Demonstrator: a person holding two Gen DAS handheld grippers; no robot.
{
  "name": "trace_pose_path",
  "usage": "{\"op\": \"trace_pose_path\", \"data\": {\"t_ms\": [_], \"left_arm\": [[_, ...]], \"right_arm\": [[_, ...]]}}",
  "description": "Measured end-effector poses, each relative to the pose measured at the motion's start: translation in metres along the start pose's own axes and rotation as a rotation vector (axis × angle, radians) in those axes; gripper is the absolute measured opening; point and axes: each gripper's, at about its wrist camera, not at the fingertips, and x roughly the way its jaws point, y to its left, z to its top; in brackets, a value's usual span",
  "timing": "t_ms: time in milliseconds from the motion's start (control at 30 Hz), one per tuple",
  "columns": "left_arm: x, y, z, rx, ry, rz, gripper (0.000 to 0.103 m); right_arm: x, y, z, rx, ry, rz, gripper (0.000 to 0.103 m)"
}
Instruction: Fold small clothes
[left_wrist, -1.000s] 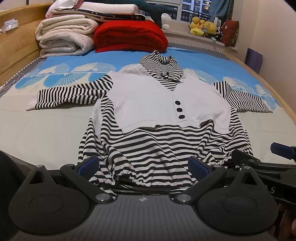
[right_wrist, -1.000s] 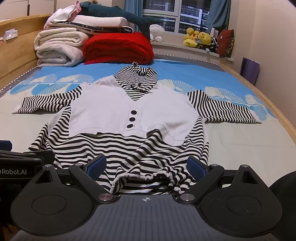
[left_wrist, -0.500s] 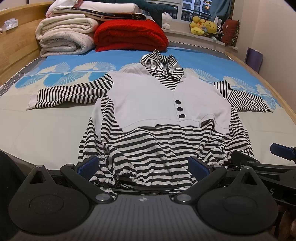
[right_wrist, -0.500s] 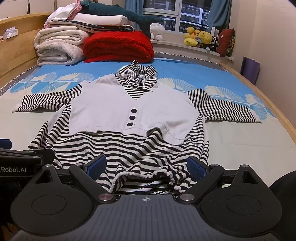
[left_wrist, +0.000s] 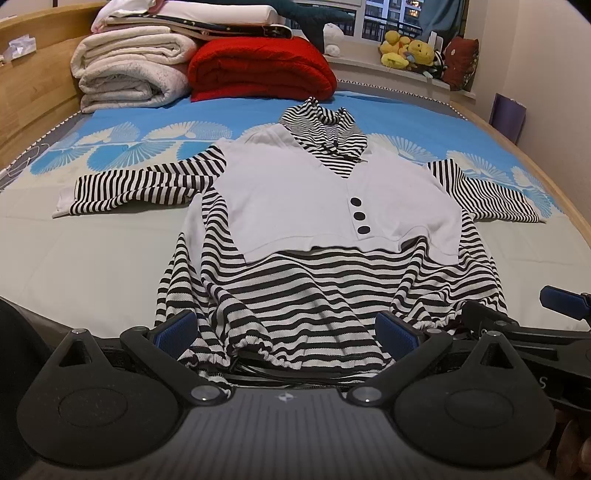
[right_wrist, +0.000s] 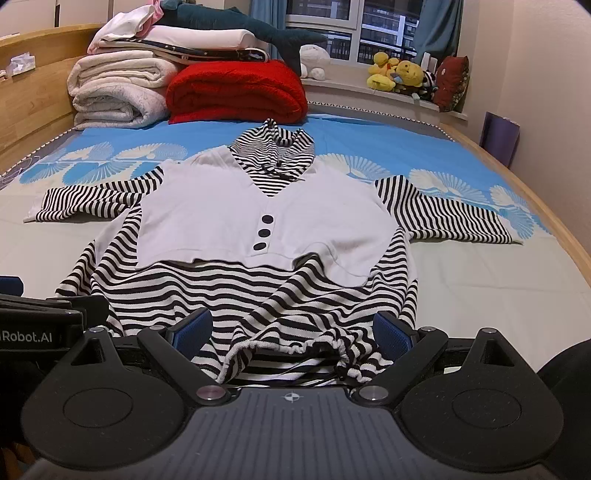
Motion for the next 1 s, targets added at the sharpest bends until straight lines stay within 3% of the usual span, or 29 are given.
{"op": "trace_pose_path", "data": {"t_ms": [1000], "left_arm": [[0.0001,0.0005,0.0007,-0.001,0.007,0.000,0.102]], "right_arm": [[0.0009,0.0005,-0.0003,-0.001,0.003,-0.001,0.094]]}}
